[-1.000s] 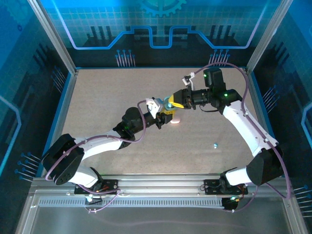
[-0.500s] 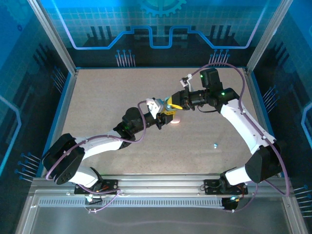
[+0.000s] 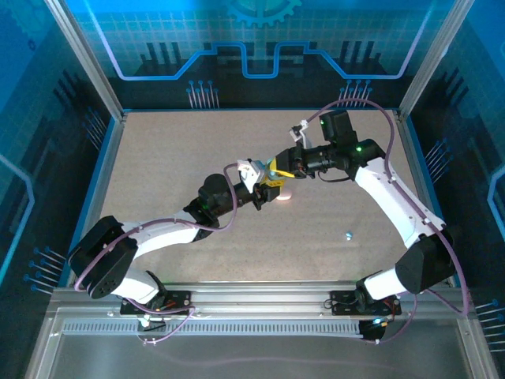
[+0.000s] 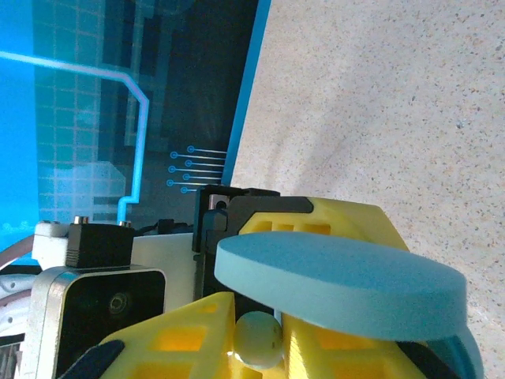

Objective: Insert wireless bluetooth earbuds into charging case

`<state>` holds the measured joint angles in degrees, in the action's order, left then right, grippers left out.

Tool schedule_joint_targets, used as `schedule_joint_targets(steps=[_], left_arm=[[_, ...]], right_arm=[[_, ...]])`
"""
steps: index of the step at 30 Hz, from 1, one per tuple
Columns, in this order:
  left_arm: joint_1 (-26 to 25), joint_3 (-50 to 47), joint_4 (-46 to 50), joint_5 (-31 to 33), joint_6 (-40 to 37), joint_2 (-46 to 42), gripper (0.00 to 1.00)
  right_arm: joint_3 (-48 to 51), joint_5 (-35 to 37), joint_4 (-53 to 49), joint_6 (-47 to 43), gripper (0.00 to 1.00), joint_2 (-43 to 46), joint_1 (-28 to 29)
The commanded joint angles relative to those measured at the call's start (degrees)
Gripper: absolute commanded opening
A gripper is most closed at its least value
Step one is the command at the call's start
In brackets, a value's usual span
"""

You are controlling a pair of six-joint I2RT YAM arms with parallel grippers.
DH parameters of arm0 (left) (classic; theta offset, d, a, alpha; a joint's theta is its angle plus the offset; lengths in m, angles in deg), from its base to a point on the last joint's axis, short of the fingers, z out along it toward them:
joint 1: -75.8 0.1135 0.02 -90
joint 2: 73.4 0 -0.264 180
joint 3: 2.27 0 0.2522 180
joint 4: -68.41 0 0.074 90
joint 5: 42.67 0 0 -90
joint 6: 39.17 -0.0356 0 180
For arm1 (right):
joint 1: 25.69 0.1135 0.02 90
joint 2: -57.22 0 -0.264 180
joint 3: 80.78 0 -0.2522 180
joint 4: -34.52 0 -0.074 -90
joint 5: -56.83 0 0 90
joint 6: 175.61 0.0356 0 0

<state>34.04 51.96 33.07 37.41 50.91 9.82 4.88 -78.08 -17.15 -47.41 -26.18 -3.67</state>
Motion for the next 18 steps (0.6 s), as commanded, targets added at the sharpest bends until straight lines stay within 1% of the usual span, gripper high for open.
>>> schedule_joint_targets(steps=[1,5,13,18], left_arm=[[-0.35,1.55,-4.74,-1.51,0.45,-0.71,0.36],[-0.39,1.55,-4.61,-1.58,0.44,-0.87,0.36],[-0.34,1.39,-4.20,-1.50,0.36,-1.24,0.36],[-0.34,1.42,-4.11,-1.38,0.28,-1.11,0.36]], right_arm=[[-1.76,4.51,-5.17,-2.46,0.25,-1.15,0.93],[-2.52,6.37,-6.29,-2.78,0.26,-1.16,1.09],[-3.41,7.69,-6.91,-2.73,0.28,-0.94,1.36],[-4.27,8.41,-7.31,-2.51,0.33,-0.03,1.36]])
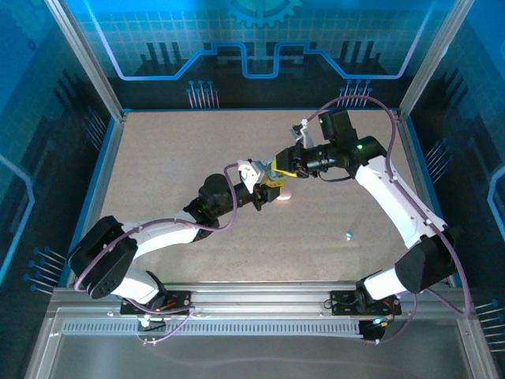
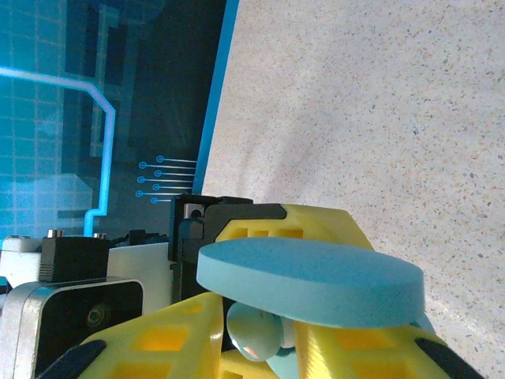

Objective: Insert wireless bluetooth earbuds into charging case

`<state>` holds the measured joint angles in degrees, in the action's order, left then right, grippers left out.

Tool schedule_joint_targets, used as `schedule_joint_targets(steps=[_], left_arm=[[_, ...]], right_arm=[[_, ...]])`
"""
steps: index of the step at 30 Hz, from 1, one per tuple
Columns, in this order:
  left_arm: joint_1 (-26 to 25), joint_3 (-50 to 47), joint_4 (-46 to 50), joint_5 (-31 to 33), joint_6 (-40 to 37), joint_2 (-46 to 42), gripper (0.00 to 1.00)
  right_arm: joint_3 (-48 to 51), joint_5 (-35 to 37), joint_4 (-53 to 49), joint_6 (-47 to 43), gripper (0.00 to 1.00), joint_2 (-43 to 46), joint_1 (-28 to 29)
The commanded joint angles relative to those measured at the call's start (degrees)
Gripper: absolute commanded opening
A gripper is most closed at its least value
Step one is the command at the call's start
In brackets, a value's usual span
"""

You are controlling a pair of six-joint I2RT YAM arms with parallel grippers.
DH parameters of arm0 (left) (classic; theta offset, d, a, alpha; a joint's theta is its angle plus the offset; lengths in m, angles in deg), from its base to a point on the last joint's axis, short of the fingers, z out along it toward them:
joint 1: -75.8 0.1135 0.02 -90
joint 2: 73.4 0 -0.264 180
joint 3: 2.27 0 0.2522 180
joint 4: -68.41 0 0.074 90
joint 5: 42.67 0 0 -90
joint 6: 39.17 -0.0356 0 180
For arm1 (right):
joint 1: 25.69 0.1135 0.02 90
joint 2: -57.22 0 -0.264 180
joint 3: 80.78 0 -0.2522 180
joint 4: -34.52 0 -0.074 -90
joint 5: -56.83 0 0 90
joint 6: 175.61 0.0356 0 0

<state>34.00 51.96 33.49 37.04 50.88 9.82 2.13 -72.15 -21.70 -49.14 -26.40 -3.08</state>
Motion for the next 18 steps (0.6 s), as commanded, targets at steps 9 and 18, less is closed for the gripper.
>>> schedule_joint_targets(steps=[9,18], left_arm=[[-0.30,1.31,-4.41,-0.45,0.14,-1.26,0.36],[-0.30,1.76,-4.27,-0.48,0.16,-0.87,0.36]], right_arm=[[-2.67,0.37,-4.22,-1.74,0.33,0.35,0.88],[-3.98,1.67,-7.18,-4.47,0.35,-0.98,3.19]])
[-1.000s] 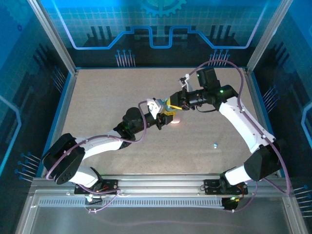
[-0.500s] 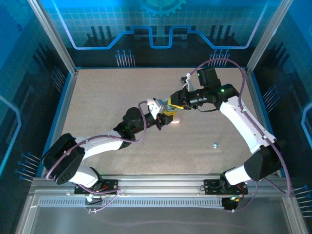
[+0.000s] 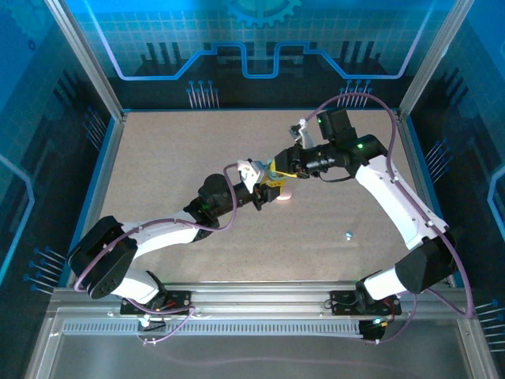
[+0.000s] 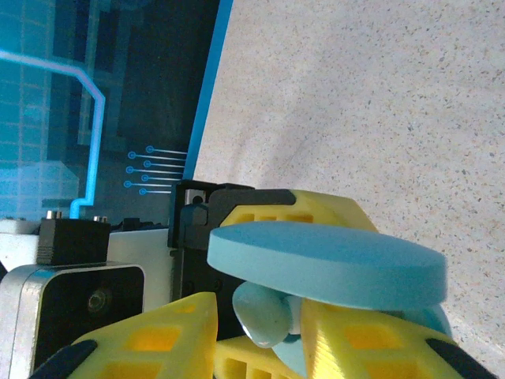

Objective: Insert wireless bluetooth earbuds into charging case

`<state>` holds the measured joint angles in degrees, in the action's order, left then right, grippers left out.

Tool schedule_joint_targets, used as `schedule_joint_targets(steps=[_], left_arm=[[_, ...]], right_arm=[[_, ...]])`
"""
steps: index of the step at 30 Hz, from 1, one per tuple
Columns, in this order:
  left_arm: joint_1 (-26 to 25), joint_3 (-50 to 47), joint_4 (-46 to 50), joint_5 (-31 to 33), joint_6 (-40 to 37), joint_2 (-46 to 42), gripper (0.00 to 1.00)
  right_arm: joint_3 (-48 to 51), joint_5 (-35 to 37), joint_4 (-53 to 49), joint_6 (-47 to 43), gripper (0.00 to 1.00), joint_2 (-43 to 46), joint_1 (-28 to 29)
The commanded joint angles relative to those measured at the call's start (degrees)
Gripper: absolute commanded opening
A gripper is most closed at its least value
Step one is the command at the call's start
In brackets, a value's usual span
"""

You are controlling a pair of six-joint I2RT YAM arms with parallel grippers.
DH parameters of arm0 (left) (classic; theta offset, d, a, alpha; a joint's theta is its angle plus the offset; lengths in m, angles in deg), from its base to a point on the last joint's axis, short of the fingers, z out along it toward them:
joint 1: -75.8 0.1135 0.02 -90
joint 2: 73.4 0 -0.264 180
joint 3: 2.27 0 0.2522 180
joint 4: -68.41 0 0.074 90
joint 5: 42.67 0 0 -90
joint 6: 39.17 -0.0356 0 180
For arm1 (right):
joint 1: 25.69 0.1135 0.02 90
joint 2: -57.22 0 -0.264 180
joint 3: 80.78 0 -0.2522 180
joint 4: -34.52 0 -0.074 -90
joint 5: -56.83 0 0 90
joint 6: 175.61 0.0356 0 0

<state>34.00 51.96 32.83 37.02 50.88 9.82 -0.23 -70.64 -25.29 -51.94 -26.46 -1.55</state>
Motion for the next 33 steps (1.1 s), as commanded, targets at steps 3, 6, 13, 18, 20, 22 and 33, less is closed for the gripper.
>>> schedule_joint_targets(steps=[3,6,13,18,20,22,33], left_arm=[[-0.31,1.85,-3.57,-0.67,0.26,-0.87,0.35],[-0.30,1.85,-3.65,-0.67,0.26,-0.87,0.35],[-0.31,1.82,-3.14,-0.16,-0.12,-0.85,0.35],[-0.32,1.75,-2.69,0.36,-1.18,-0.84,0.35],[-0.33,1.65,-2.71,0.69,-1.61,-0.87,0.35],[-0.30,1.47,-2.71,0.88,-2.08,-1.08,0.35],[-0.33,1.01,-2.69,0.93,-2.85,-2.14,0.35]], right_arm=[[-1.86,1.91,-4.18,-2.02,0.34,-1.39,1.87],[-2.53,4.56,-5.67,-2.64,0.31,-2.05,2.25],[-3.25,3.17,-7.29,-1.43,0.26,-2.19,2.19],[-1.24,-1.42,-6.05,2.76,0.24,-1.57,1.26],[-0.72,-1.44,-6.59,3.43,0.24,-1.50,1.10],[-0.36,-1.04,-7.08,3.90,0.24,-1.33,1.08],[-1.06,6.71,-9.67,4.12,0.24,-0.97,1.00]])
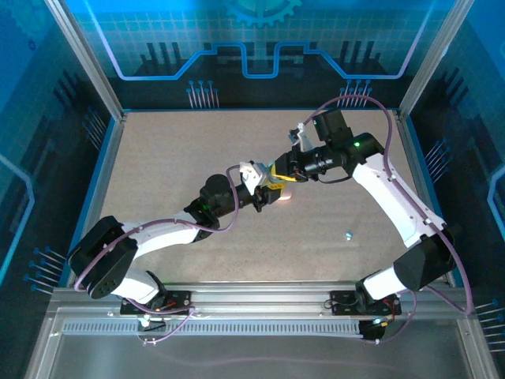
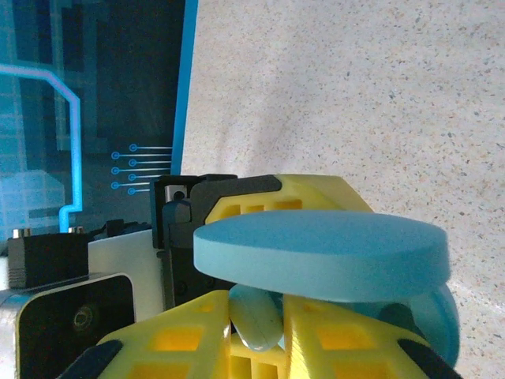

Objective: Insert wireless bluetooth earbuds into charging case

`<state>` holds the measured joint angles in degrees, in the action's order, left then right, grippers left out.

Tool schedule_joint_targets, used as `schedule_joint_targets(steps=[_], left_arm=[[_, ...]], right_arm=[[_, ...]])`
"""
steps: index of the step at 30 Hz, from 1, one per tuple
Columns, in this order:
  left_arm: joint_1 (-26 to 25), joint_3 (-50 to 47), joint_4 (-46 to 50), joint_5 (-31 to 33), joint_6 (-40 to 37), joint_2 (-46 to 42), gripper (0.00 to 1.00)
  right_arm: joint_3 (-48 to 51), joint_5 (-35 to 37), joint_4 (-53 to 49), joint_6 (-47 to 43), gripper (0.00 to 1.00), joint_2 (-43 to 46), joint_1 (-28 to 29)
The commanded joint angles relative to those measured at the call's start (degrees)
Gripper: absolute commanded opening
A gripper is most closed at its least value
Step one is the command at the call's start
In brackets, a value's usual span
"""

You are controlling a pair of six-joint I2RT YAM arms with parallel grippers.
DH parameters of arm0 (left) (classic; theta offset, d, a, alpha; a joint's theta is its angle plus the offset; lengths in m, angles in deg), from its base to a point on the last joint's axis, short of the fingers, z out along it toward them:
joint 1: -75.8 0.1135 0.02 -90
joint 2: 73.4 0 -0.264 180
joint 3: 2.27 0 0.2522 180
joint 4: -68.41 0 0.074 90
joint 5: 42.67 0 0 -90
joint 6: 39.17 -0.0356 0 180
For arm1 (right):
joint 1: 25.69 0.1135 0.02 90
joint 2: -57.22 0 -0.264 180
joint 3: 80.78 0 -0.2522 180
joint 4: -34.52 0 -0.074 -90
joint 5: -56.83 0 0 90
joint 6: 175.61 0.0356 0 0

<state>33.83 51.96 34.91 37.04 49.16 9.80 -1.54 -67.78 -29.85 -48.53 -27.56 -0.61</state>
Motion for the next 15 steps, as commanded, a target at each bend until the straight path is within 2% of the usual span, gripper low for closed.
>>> schedule_joint_targets(steps=[1,15], left_arm=[[-0.12,0.90,-4.86,0.97,-1.14,-2.16,0.35],[-0.13,0.74,-5.47,0.93,-1.24,-1.90,0.35]], right_arm=[[0.20,4.44,-5.07,0.80,0.25,0.37,0.06],[0.25,5.55,-4.70,1.00,0.29,1.98,-0.47]])
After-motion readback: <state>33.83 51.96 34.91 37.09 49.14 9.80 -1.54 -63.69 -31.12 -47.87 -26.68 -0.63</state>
